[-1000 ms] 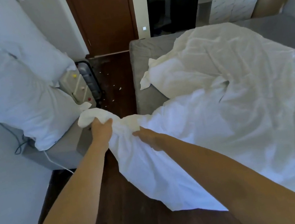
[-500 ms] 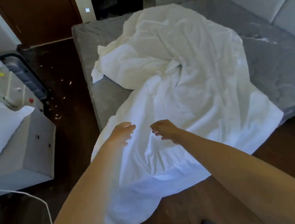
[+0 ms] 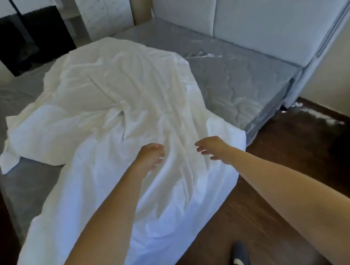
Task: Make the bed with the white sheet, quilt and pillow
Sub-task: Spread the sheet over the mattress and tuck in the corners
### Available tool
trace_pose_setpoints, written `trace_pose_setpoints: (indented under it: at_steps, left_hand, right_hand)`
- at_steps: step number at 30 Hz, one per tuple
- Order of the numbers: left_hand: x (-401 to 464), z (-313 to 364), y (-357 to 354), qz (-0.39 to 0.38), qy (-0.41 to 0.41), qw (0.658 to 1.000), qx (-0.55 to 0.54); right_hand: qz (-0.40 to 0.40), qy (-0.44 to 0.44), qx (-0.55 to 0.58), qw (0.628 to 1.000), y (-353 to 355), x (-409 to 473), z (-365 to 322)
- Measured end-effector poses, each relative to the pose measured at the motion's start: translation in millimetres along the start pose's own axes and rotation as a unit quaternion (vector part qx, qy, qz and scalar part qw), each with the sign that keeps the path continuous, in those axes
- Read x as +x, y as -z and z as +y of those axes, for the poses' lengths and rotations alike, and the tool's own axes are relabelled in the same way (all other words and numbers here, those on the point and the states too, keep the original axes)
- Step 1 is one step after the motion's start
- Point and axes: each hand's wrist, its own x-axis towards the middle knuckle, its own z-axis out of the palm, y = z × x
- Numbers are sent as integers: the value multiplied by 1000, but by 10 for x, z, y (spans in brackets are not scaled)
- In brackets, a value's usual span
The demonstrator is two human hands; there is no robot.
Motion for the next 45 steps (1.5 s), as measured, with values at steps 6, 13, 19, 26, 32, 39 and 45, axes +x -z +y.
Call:
trace_pose_setpoints:
  at_steps: [6,13,19,26,32,39,45]
  left_hand:
    - [725,912,-1416,-38,-8,998,42]
    - [1999,1604,-2306,-19,-35,988,151]
    - [3556,1716,-2673,8,7,987,159]
    - [5301,1382,-3463,73,208,973,62]
    - [5548,953,-3832,155,309,905,249]
    - [5605,1239,-3258,195,304,929,76]
    - [4987,1920,-3311,125,274,928,-219]
  right_hand:
    - [5,-40,21,999,1742,646,3]
    - [41,-19,5,999,2776,1845,-359]
    - [-14,-40,-127,991,2874,3358,-492]
    - [-106,-86,-141,981,2948,5377,-209]
    - [-185,-201,-146,951,3067,5961,40]
    - [-219,-206,-150,942,3138,6420,-278]
    - [-296,-220,-89,925,3047,6059,-714]
